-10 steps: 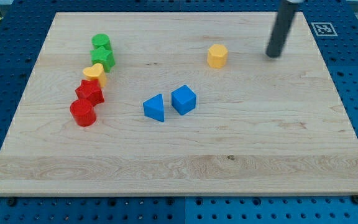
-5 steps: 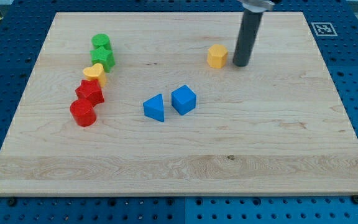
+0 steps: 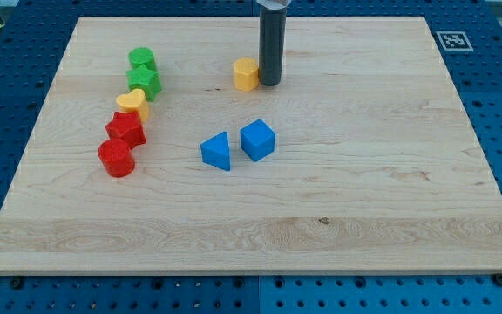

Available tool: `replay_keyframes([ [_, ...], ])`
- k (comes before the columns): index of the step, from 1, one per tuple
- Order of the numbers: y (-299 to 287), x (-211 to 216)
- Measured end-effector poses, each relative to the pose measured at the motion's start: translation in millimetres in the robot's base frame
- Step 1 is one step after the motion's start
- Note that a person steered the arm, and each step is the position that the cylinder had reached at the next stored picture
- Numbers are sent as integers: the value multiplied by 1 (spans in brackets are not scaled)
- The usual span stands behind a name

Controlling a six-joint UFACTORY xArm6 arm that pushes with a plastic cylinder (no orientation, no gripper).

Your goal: Move the yellow hexagon top right to the green circle

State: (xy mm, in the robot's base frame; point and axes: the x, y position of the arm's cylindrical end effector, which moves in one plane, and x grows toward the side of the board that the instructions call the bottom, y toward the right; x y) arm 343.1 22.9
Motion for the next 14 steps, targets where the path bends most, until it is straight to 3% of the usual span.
replay_keyframes([
  [4,-4,17],
  [8,-89,-25],
  [10,-68,8],
  [12,-66,-66],
  [14,-68,-72],
])
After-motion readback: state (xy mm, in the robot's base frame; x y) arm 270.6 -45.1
